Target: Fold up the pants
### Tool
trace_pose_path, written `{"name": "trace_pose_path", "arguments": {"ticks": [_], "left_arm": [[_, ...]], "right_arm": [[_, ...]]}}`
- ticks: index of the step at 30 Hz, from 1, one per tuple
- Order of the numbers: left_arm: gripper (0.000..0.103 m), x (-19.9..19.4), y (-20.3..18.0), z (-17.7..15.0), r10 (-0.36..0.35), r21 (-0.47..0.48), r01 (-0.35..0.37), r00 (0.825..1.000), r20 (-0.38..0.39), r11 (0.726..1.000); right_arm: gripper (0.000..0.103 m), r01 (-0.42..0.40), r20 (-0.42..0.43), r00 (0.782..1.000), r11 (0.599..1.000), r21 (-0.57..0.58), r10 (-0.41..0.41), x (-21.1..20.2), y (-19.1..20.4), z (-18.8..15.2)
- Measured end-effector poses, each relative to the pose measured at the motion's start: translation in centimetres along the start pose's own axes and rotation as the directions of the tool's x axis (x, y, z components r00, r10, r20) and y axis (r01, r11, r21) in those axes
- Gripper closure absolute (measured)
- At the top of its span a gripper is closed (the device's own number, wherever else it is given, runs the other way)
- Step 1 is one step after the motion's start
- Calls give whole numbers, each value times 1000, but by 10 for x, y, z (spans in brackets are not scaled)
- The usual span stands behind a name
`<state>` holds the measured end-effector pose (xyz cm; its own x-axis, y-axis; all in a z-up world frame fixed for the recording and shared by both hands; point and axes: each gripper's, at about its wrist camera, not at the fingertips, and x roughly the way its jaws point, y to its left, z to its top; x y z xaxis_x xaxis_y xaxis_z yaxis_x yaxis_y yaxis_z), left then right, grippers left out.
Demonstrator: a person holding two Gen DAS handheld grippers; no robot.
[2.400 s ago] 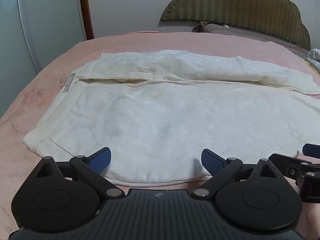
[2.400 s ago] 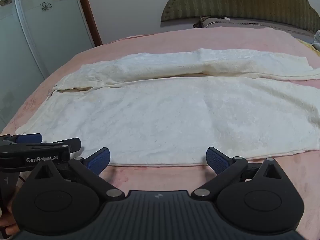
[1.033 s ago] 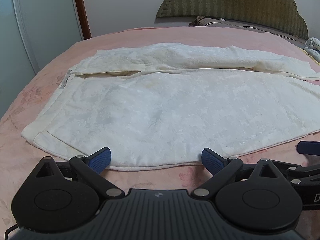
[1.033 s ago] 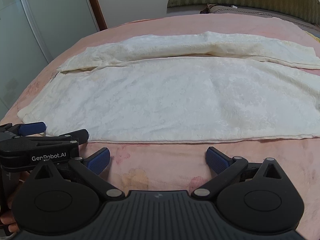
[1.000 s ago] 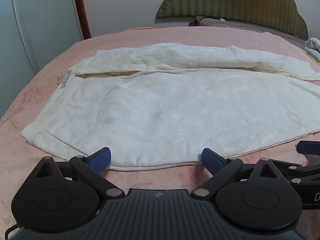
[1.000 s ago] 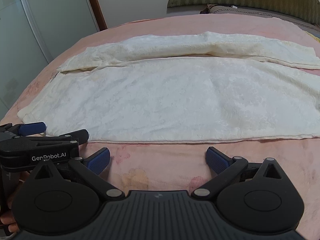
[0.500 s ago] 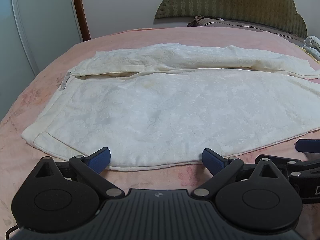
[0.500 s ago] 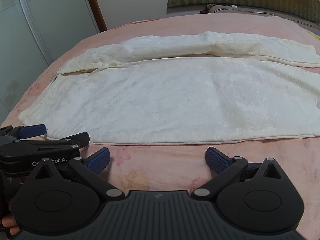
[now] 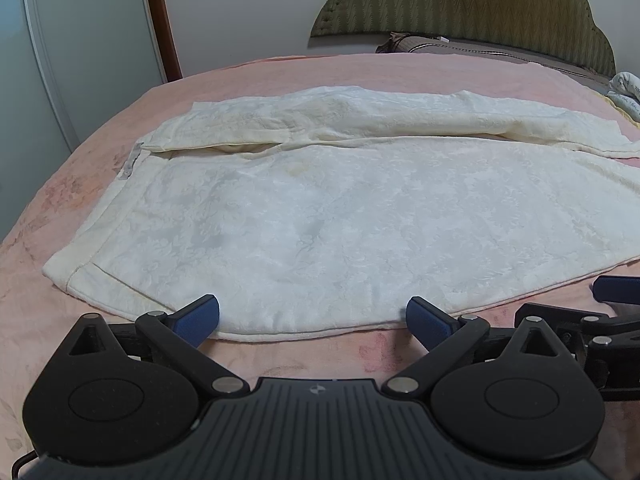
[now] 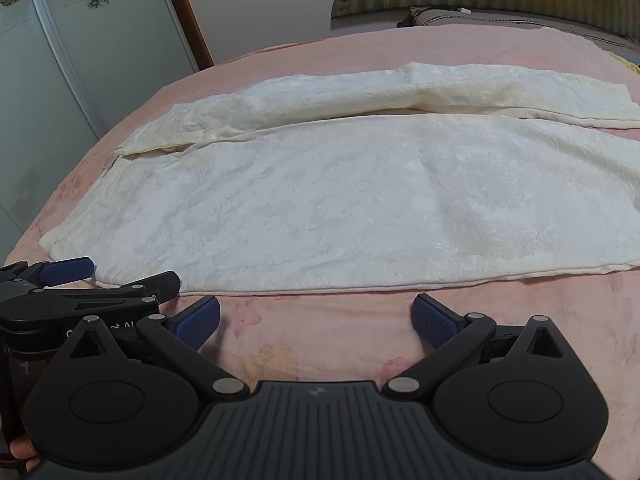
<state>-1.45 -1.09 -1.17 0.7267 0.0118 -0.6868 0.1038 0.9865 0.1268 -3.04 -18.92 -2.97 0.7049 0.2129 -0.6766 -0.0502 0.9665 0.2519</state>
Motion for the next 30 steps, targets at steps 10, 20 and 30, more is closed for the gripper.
{"name": "trace_pose_path", "arguments": {"ticks": [10, 20, 30], "left_arm": [[0, 2, 0, 1, 4, 14, -4, 1000, 3, 1000], [1, 4, 8, 27, 21, 9, -22, 997, 68, 1000], [1, 53, 24, 89, 174, -54, -169, 977, 124, 984]], "right_arm": [[0, 5, 59, 998, 993, -117, 2, -2, 10, -1], [0, 12, 133, 991, 975, -220, 18, -5, 14, 16], [1, 16, 267, 959, 919, -393, 97, 35, 8, 82]]}}
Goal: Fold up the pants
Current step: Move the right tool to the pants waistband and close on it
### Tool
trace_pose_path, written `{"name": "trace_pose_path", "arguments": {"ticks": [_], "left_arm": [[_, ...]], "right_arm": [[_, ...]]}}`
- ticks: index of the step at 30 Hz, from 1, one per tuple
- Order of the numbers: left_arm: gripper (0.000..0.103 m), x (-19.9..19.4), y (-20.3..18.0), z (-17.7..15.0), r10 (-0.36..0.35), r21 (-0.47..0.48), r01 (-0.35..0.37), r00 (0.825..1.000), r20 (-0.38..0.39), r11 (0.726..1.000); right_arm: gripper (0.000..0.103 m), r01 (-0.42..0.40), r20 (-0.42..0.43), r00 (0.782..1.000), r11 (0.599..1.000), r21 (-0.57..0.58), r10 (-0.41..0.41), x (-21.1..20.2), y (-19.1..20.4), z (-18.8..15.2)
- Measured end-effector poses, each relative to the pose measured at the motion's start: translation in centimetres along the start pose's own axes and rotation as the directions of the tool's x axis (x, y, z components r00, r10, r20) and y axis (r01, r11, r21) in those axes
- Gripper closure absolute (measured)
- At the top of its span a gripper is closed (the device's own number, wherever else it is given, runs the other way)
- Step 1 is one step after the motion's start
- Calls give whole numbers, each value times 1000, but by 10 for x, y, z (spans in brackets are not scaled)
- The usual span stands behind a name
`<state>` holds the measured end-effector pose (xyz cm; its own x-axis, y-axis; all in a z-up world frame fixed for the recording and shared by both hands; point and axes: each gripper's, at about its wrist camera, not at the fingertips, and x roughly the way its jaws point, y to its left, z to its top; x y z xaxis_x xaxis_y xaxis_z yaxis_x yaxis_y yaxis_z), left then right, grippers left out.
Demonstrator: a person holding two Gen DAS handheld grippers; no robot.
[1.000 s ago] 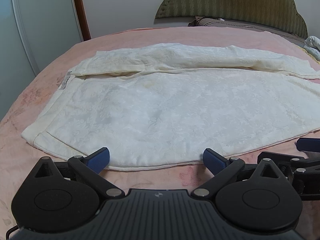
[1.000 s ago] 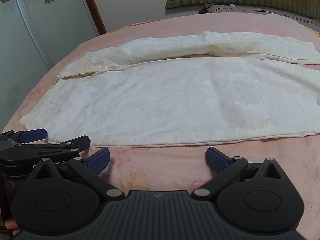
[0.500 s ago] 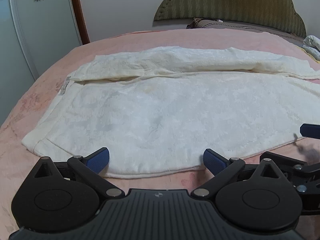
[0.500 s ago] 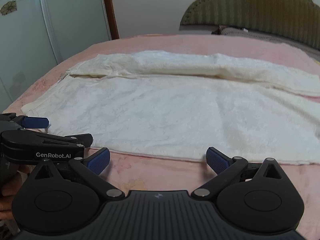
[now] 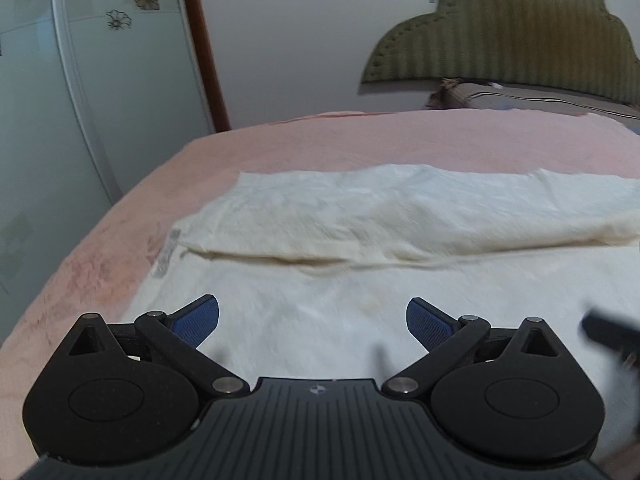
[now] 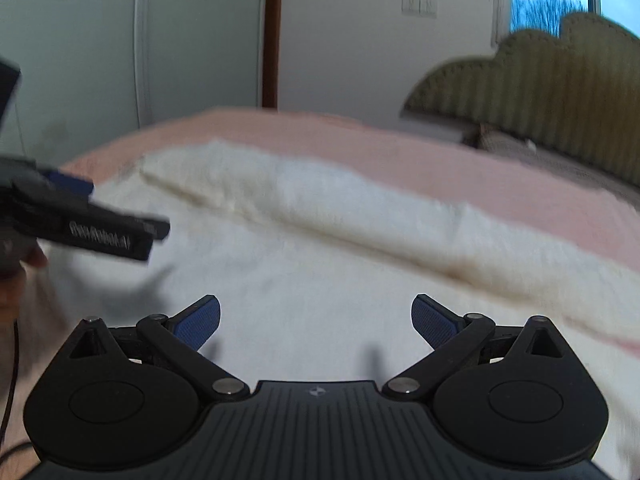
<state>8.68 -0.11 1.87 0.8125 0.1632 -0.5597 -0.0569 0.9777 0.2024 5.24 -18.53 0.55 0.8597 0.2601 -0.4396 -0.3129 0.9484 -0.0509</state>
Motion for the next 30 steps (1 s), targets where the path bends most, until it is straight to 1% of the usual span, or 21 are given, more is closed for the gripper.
{"name": "trace_pose_path", "arguments": {"ticks": [1, 2, 3, 6, 9, 11, 13, 16, 20, 21, 23, 24, 25, 26, 27, 28, 30], "left_arm": [[1, 8, 0, 3, 21, 0, -21, 1000, -1, 1000], [1, 15, 0, 5, 39, 0, -39, 999, -8, 999], [1, 23, 1, 6, 50, -3, -50, 999, -13, 999], [1, 39, 6, 5, 55, -27, -56, 998, -30, 998], [1, 52, 7, -4, 40, -36, -42, 997, -60, 998], [0, 62, 8, -11, 30, -36, -33, 995, -91, 999], [0, 68, 12, -14, -1, -64, -6, 994, -112, 998], [0, 69, 16, -15, -24, -86, 14, 993, -113, 996], [0, 70, 13, -16, -26, -80, 17, 994, -103, 997], [0, 70, 13, -16, -26, -79, 18, 994, -102, 997], [0, 71, 13, -15, -31, -83, 22, 994, -102, 996], [0, 71, 13, -16, -33, -87, 24, 994, -103, 996], [0, 71, 13, -15, -36, -90, 27, 994, -104, 996], [0, 72, 13, -15, -38, -93, 28, 994, -105, 995], [0, 72, 14, -15, -39, -96, 29, 994, -105, 995], [0, 72, 13, -15, -40, -97, 29, 994, -104, 995], [0, 73, 13, -15, -39, -98, 29, 994, -103, 995]], "right_arm": [[1, -5, 43, 999, 1000, -14, 6, 8, -6, 8], [0, -24, 55, 998, 999, -25, 25, 19, -12, 16], [0, -48, 43, 998, 999, -25, 49, 32, -18, 23], [0, -105, -24, 994, 994, 11, 105, 75, -34, 47], [0, -160, -58, 985, 986, 35, 162, 117, -44, 70], [0, -187, -93, 978, 982, 26, 189, 146, -45, 85], [0, -215, -132, 968, 976, 10, 215, 175, -43, 98], [0, -233, -172, 958, 972, 7, 231, 222, -39, 112], [0, -248, -230, 942, 969, 8, 243, 275, -33, 127], [1, -255, -252, 935, 967, 5, 248, 286, -32, 128], [1, -280, -307, 914, 960, -3, 266, 308, -29, 129], [5, -293, -327, 904, 956, -6, 274, 315, -27, 127], [22, -324, -350, 886, 946, -2, 303, 322, -26, 125], [30, -347, -343, 881, 938, -2, 326, 325, -27, 123], [38, -364, -334, 880, 931, -15, 339, 323, -26, 123], [57, -376, -327, 879, 926, -28, 347, 321, -25, 122], [77, -377, -300, 889, 925, -47, 347, 312, -24, 120]]}}
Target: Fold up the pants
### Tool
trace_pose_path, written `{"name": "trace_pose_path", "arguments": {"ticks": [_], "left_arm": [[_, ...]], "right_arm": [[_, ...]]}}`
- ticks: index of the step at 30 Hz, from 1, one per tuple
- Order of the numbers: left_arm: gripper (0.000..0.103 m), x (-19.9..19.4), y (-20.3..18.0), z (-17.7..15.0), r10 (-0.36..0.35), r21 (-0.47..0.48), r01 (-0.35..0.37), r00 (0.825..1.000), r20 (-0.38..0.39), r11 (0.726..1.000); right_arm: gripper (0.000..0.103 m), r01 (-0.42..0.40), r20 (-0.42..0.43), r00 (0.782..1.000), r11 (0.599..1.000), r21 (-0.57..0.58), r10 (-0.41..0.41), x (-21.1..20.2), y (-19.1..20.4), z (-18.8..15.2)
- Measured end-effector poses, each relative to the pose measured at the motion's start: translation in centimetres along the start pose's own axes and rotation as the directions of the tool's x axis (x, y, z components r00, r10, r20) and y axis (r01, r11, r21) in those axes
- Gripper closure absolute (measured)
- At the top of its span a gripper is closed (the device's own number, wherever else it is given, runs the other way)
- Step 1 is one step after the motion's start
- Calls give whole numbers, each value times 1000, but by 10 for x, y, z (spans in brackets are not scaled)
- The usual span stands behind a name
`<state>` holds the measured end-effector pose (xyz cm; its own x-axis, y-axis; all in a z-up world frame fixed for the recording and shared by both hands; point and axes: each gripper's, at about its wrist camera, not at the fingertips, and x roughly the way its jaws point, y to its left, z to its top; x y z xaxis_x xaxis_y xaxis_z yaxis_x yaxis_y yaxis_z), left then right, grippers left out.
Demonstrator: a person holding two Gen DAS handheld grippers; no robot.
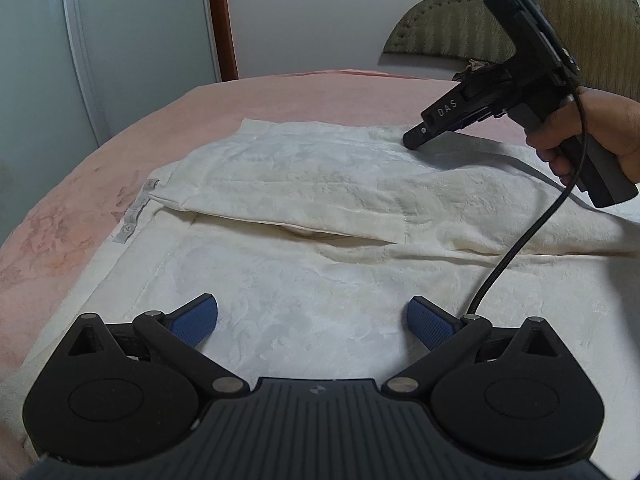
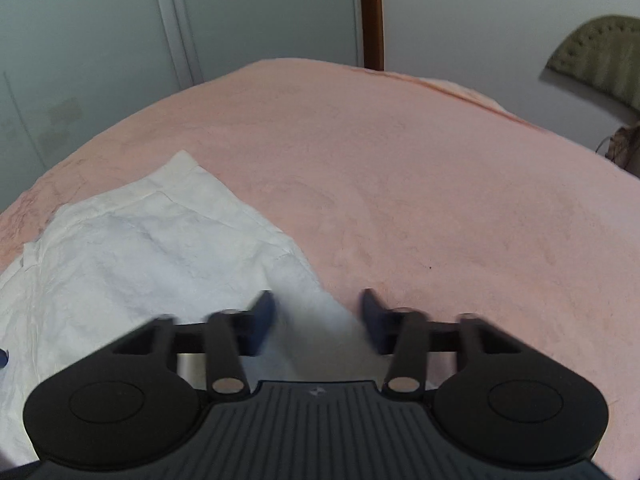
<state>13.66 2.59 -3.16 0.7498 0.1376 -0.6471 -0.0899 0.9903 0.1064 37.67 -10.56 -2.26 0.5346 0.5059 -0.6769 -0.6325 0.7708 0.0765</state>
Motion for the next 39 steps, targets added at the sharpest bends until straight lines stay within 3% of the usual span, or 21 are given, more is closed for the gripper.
{"name": "trace_pose_path", "arguments": {"ticks": [4, 8, 12, 14, 18, 21, 27, 29, 30, 31, 32, 34, 37, 39], "left_arm": [[0, 0, 3, 1, -10, -9, 10, 1000, 4, 1000], [1, -5, 22, 5, -31, -119, 33, 999, 18, 992], [2, -10, 59, 29, -115, -301, 122, 993, 42, 946], [1, -2, 72, 59, -176, -362, 176, 984, 33, 916], [1, 32, 77, 128, -327, -431, 291, 945, -11, 854], [2, 70, 65, 165, -384, -464, 302, 919, -92, 833], [7, 145, 57, 183, -436, -617, 201, 863, -257, 761], [20, 162, 61, 180, -475, -673, 180, 834, -282, 717], [36, 166, 61, 178, -498, -695, 183, 820, -282, 695], [61, 171, 62, 175, -520, -710, 187, 806, -285, 679], [74, 175, 63, 171, -535, -720, 184, 792, -294, 669], [95, 172, 66, 162, -542, -738, 200, 800, -256, 644], [100, 152, 67, 151, -523, -723, 240, 831, -192, 648], [100, 131, 65, 145, -513, -687, 287, 846, -145, 667]], "right_arm": [[88, 105, 68, 993, 980, -170, -95, -15, 32, -15], [93, 228, 161, 970, 905, -359, -180, -36, 79, -38], [95, 296, 209, 954, 808, -510, -217, -49, 115, -66], [95, 304, 215, 952, 784, -541, -220, -49, 123, -76], [95, 315, 229, 948, 766, -560, -223, -48, 128, -89], [96, 322, 242, 945, 760, -564, -221, -49, 128, -93], [96, 319, 251, 945, 763, -562, -211, -49, 129, -100], [96, 316, 249, 946, 762, -565, -208, -49, 126, -102], [96, 315, 250, 946, 763, -564, -206, -50, 126, -103], [96, 315, 251, 946, 764, -563, -205, -49, 125, -104], [96, 314, 251, 946, 766, -561, -204, -48, 124, -104], [96, 312, 248, 947, 768, -559, -205, -46, 123, -103], [96, 333, 268, 939, 763, -553, -215, -47, 123, -104], [94, 363, 295, 927, 748, -556, -231, -53, 125, -107]]}}
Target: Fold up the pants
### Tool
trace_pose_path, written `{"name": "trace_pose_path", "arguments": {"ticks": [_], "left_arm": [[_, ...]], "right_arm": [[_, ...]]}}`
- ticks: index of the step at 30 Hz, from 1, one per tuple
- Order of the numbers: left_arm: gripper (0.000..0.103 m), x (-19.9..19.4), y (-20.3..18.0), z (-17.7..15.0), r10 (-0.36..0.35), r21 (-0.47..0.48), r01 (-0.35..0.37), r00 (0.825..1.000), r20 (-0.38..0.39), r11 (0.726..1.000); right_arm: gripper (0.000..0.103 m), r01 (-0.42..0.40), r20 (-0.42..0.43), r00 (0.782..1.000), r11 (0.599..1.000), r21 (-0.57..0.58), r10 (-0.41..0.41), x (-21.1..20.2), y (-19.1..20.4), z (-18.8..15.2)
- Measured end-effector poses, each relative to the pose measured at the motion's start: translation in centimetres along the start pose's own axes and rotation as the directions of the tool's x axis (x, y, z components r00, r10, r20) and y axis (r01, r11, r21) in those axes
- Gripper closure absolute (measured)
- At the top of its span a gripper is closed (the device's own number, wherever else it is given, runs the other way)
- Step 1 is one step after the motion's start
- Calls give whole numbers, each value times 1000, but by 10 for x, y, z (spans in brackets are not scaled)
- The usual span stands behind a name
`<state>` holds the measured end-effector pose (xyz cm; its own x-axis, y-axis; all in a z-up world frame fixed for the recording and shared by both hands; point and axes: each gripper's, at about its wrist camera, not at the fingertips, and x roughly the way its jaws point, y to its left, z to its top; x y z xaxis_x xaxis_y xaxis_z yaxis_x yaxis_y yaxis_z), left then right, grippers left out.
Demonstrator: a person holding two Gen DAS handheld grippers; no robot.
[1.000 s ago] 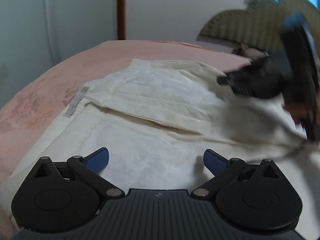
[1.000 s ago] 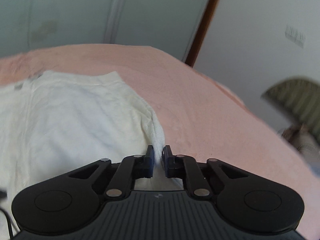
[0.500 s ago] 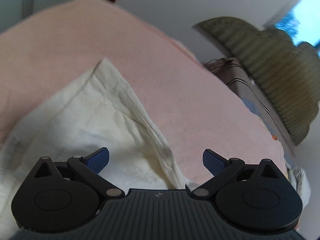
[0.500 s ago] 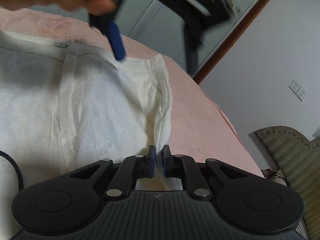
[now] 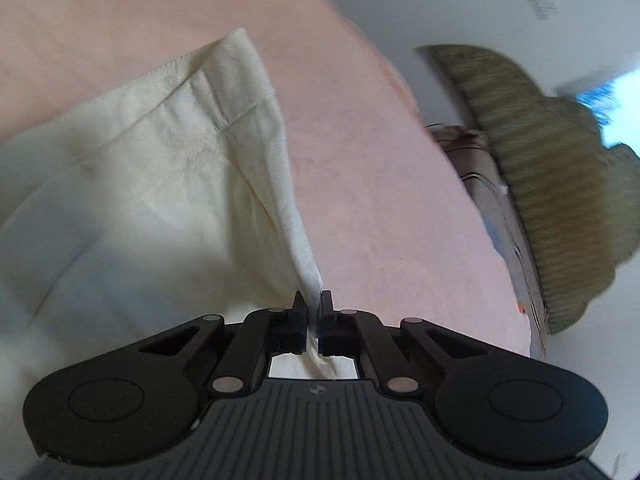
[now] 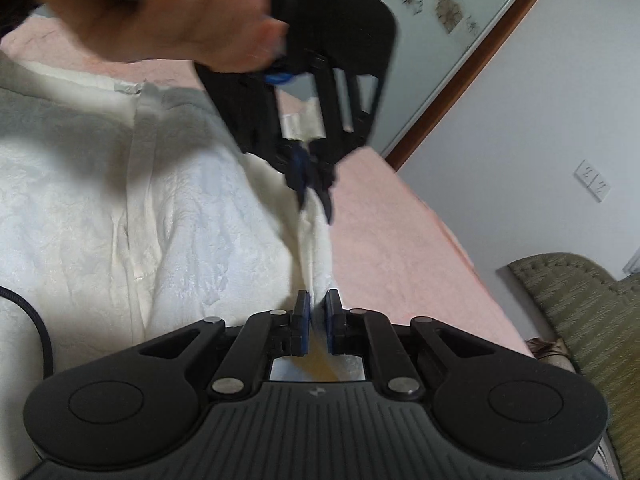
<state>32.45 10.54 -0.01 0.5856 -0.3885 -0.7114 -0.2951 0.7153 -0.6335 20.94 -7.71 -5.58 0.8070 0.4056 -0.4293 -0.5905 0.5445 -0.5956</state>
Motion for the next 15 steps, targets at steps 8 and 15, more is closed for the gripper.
{"name": "trace_pose_path", "arguments": {"ticks": [8, 15], "left_arm": [[100, -80, -1, -76, -137, 246, 86, 971, 197, 965], [99, -126, 22, -130, -212, 283, 134, 941, 265, 950]], "right_arm": [[76, 106, -38, 993, 993, -60, -109, -47, -6, -19], [79, 172, -168, 973, 983, 64, -160, -82, -28, -59]]}}
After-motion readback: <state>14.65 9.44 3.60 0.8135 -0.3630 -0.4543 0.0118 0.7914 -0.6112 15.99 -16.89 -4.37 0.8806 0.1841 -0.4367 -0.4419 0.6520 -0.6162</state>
